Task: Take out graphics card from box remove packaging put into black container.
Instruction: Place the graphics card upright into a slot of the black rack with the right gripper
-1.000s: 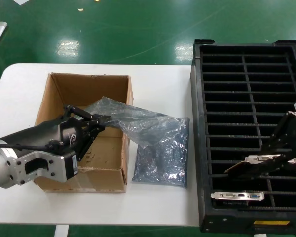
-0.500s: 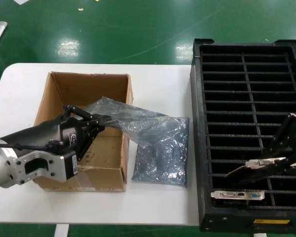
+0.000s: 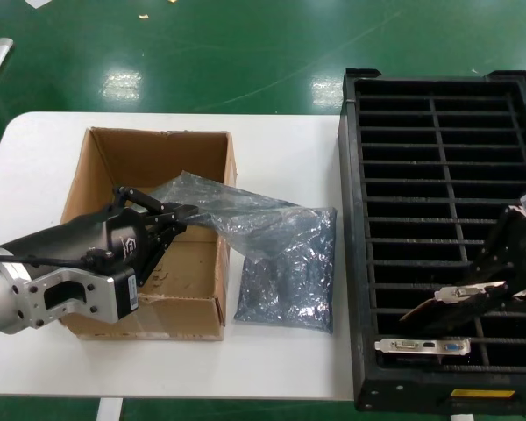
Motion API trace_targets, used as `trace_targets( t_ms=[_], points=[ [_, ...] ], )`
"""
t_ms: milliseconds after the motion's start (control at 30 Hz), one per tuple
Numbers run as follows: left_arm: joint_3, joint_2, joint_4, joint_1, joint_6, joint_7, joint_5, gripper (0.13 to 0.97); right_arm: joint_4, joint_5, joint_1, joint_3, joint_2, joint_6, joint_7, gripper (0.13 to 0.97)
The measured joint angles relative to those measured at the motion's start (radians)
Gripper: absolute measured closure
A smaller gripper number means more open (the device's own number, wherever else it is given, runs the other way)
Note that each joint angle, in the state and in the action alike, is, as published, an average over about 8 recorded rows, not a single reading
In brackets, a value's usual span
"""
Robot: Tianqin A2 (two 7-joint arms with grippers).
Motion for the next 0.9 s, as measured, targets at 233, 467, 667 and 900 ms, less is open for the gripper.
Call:
trace_targets(
  t_ms=[233,467,667,900],
  points=[
    [0.0,0.0,0.0,0.0,0.0,0.0,0.0,0.959,-0.026,-0.034,-0.006,0.009,-0.023,0.0,-0.02,0.908],
    [0.0,0.0,0.0,0.0,0.0,0.0,0.0,0.959,-0.028,-0.053,-0.015,0.011,-0.035,0.0,-0.031,0.908],
    [0.0,0.0,0.0,0.0,0.0,0.0,0.0,0.959,-0.023,-0.072,-0.024,0.018,-0.044,0.0,-0.038,0.908],
    [0.0,0.0,0.0,0.0,0.0,0.0,0.0,0.959,-0.021,-0.096,-0.036,0.025,-0.057,0.001,-0.05,0.908]
  ],
)
